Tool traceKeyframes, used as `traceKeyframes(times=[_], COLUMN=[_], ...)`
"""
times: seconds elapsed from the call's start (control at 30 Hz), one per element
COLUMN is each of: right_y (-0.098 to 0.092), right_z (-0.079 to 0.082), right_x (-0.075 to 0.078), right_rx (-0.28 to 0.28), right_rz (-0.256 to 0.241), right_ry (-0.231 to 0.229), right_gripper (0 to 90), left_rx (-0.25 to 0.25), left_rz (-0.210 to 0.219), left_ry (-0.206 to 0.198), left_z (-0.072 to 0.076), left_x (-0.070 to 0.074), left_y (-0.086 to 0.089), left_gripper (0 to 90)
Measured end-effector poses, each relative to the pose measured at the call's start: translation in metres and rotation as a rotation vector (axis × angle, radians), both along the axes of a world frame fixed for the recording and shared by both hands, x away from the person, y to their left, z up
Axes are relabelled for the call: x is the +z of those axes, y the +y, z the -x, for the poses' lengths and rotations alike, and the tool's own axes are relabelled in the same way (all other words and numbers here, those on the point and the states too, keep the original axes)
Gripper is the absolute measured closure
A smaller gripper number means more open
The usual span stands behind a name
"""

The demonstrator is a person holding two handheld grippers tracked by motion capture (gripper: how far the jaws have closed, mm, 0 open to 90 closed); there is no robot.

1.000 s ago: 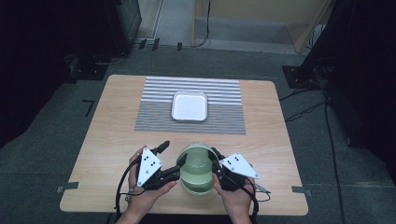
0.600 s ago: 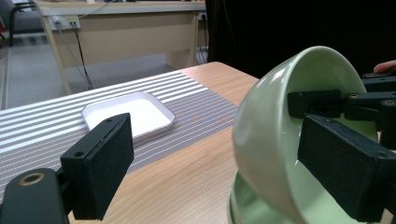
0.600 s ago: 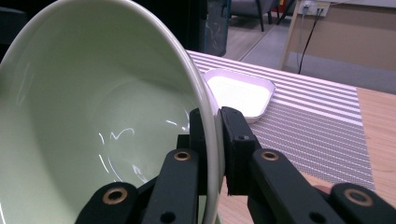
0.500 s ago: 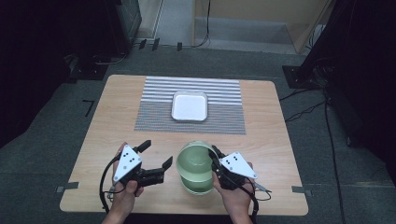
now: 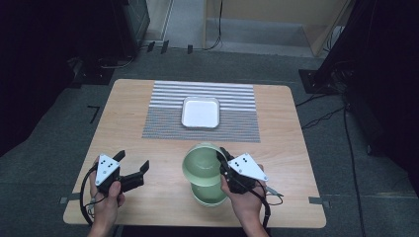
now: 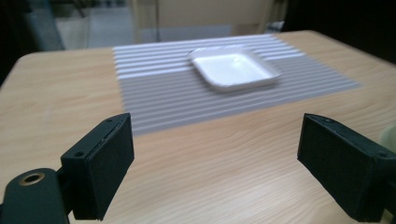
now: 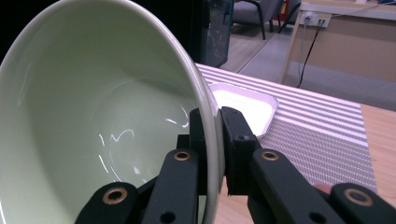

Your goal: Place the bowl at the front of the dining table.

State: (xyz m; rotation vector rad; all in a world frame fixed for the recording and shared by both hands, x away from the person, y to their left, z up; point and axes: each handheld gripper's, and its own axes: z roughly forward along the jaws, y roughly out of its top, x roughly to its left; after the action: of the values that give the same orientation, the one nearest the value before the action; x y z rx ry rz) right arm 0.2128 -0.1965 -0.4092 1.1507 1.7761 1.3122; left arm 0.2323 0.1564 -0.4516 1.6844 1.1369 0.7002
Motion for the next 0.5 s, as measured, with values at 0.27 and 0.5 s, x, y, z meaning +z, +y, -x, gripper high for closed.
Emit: traceKeyframes(times=[0.27,0.5], right_y=[-0.004,-0.012], right_z=[-0.015,-0.033], right_x=[0.009,0.011], right_rx=[-0.009,-0.022], right_rz=[0.015,0.009], right_ry=[-0.019,-0.011], right_gripper=[84.7,84.7], left_rx=[0.143,0.203], left_rz=[-0.046,-0.085], left_ry=[0.082,0.175], left_z=[-0.013,-0.026], left_x=[-0.026,-0.046], left_y=[0.031,0.045], left_gripper=[10.4,10.4])
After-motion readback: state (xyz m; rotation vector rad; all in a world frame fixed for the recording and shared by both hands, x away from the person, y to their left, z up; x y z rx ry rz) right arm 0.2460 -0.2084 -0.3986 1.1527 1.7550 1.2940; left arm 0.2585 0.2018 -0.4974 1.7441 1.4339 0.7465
